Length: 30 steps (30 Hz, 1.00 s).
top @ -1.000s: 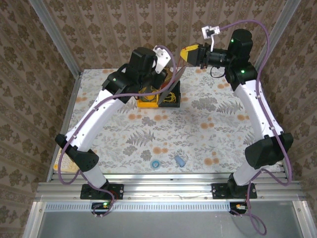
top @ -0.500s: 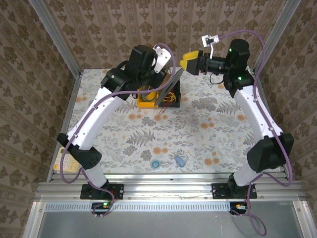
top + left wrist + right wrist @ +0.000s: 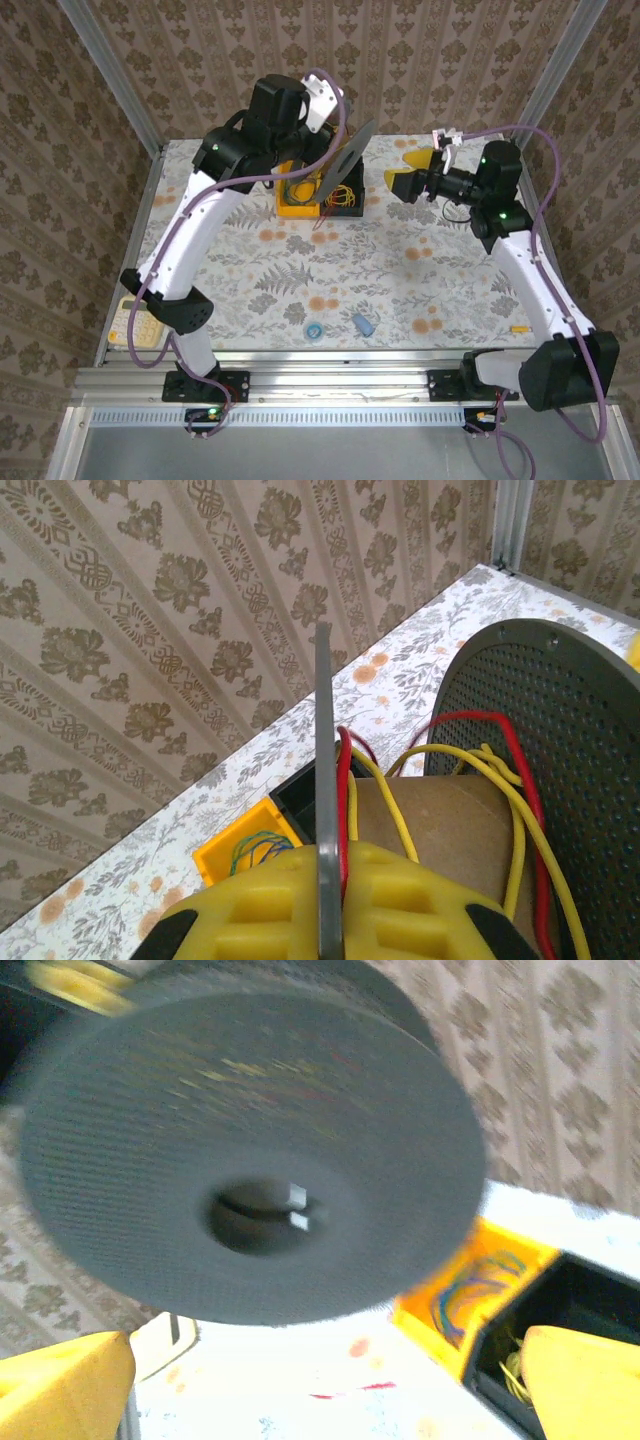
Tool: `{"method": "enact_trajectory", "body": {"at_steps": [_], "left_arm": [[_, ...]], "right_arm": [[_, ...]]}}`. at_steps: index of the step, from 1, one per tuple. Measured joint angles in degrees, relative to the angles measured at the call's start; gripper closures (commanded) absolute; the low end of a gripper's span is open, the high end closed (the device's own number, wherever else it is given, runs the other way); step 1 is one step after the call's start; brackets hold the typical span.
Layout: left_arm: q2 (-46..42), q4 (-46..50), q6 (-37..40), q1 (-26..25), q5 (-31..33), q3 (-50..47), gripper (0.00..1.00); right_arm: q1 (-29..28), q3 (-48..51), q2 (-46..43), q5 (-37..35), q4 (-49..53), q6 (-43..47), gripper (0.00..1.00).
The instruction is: Wrap the cables
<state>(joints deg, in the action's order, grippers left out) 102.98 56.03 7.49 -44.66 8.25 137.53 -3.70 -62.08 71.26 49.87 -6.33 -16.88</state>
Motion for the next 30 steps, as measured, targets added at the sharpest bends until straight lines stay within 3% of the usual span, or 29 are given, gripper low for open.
{"method": "enact_trajectory", "body": {"at_steps": [8,16,30], "left_arm": [[-1.95,1.92,0.0,-0.7,-5.55,0.66,1.0],[-3.98,1.99,-0.42,-1.14,-10.16,3.34,1.0],[-4.7,2.49,-1.11,-1.55,-13.0,5.14,1.0]], "right_arm": [[2.8,3.32,7.72,0.31,-8.52,-4.74,0.05],[2.8,0.5,24.83,6.47,-24.28,-16.41,0.12],[-3.8,-4.2,39.65,13.81,-58.29,-40.41,0.19]]}}
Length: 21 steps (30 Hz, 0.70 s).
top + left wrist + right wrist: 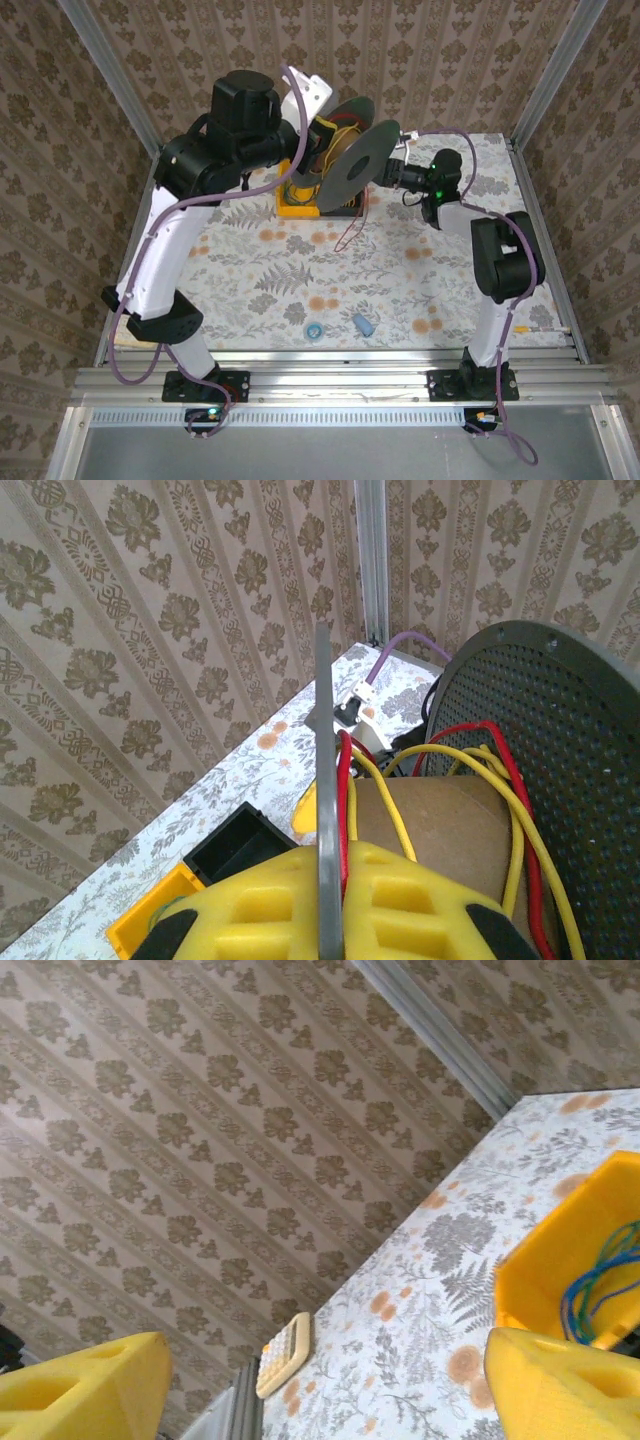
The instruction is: Wrap the cables
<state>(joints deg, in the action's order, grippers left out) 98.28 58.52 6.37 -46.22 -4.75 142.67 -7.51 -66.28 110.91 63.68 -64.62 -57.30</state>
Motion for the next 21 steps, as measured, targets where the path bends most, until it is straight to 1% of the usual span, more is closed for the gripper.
{"method": "enact_trajectory", "body": {"at_steps": [4,11,17,21], "left_arm": [[0.0,0.24,-0.11,0.02,0.0,1.27,1.0],[0.02,0.5,-0.13,0.13,0.0,1.44,1.0],[0.02,0.81,-0.13,0.13,0.0,1.44,1.0],[0.02,1.27,-0.13,0.13,0.02,1.44,1.0]], "right_arm": [[-0.33,0.39,1.05,0.42,-4.31,-2.99,0.19],[-0.42,5.27,-0.68,0.87,-7.26,-2.89,0.18],[-0.07,9.81,-4.52,0.11,-7.45,-1.97,0.19],[1.14,12.09,-8.83,-2.67,-7.13,-1.18,0.19]]}}
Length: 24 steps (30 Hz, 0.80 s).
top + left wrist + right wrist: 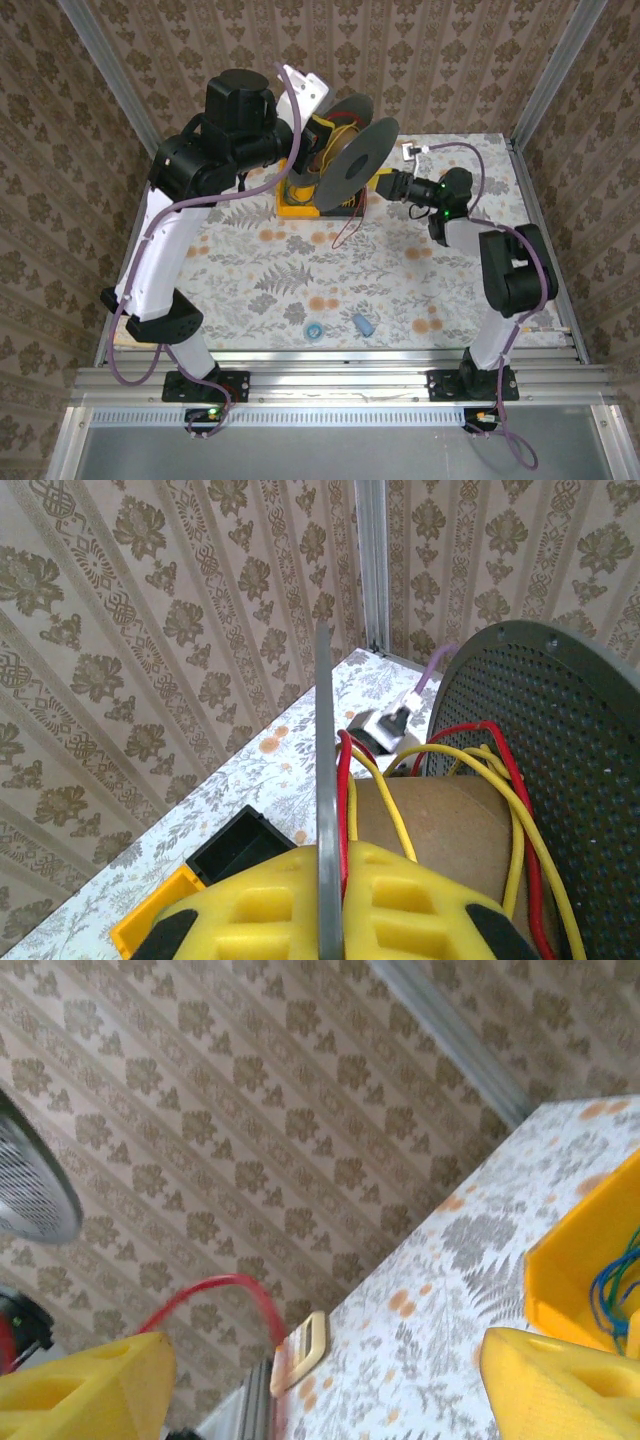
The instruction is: Wrap the cables
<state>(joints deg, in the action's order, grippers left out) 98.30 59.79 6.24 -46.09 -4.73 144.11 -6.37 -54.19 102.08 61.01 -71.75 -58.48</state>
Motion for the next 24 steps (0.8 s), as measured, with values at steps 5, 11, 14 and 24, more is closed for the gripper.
{"method": "enact_trajectory", "body": {"at_steps": [5,11,14,24], "left_arm": [[0.0,0.39,0.0,-0.02,0.11,0.0,1.0],[0.0,0.37,0.0,-0.04,0.17,0.0,1.0],[0.0,0.35,0.0,-0.17,0.15,0.0,1.0],[0.0,0.33,-0.04,-0.76,-0.09,0.0,1.0]], "right_arm": [[2.16,3.65,-12.72,-7.8,14.69,9.16,0.14],[1.81,2.75,-25.38,-9.31,28.85,20.37,0.16],[1.6,2.6,-23.28,-8.26,29.0,21.22,0.19],[-0.31,2.82,-10.64,-5.57,25.75,17.57,0.23]]}}
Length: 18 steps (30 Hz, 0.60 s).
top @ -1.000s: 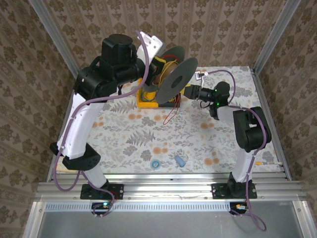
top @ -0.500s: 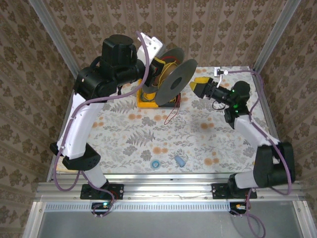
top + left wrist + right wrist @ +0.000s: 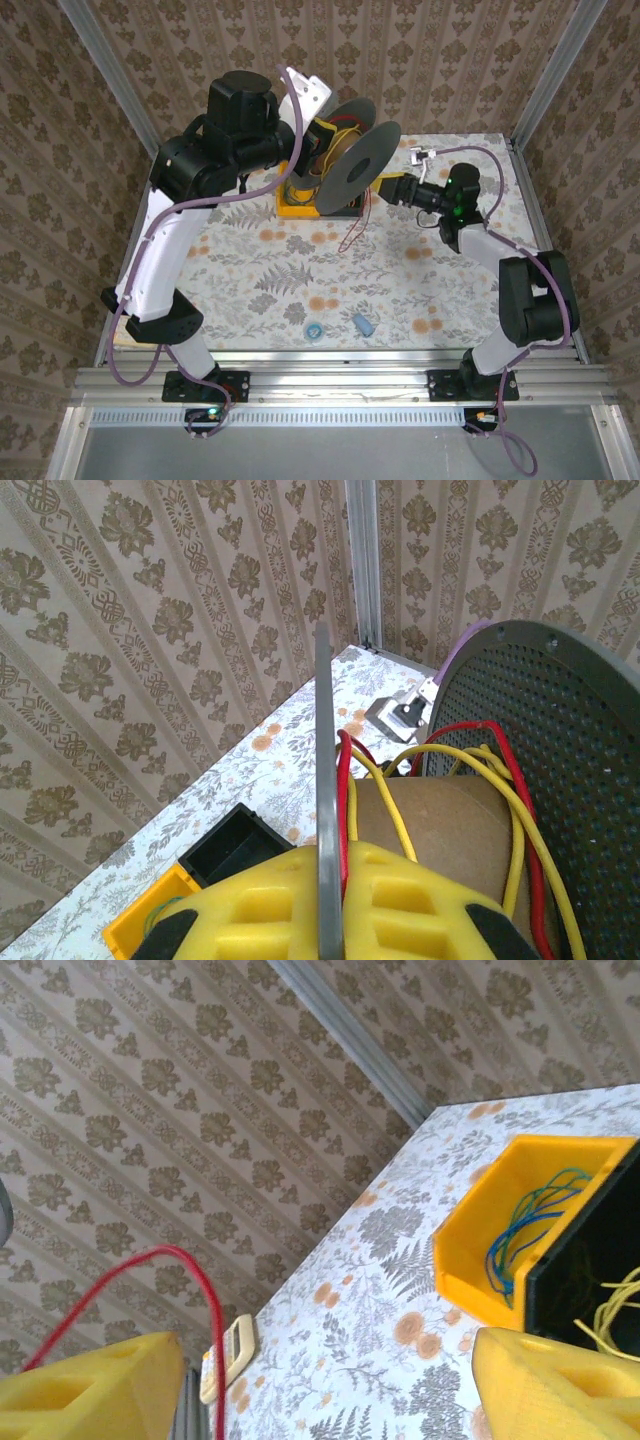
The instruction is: Wrap the cables
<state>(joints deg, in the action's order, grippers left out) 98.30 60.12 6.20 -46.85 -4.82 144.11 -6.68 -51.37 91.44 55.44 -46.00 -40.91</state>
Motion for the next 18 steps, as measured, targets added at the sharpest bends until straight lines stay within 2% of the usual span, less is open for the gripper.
{"method": "enact_trajectory", "body": {"at_steps": [5,11,16,18], "left_arm": [[0.0,0.0,0.0,0.0,0.02,0.0,1.0],[0.0,-0.02,0.0,0.0,-0.02,0.0,1.0],[0.0,-0.02,0.0,0.0,-0.42,0.0,1.0],[0.0,-0.02,0.0,0.0,-0.61,0.0,1.0]], "right_arm": [[-2.12,-0.96,0.13,1.77,-2.36,-0.39,0.24],[-3.26,-1.51,1.66,2.19,-5.27,-1.62,0.3],[-3.69,-2.56,4.02,2.16,-5.11,-2.51,0.41],[-3.78,-3.58,4.57,2.16,-5.03,-2.75,0.49]]}}
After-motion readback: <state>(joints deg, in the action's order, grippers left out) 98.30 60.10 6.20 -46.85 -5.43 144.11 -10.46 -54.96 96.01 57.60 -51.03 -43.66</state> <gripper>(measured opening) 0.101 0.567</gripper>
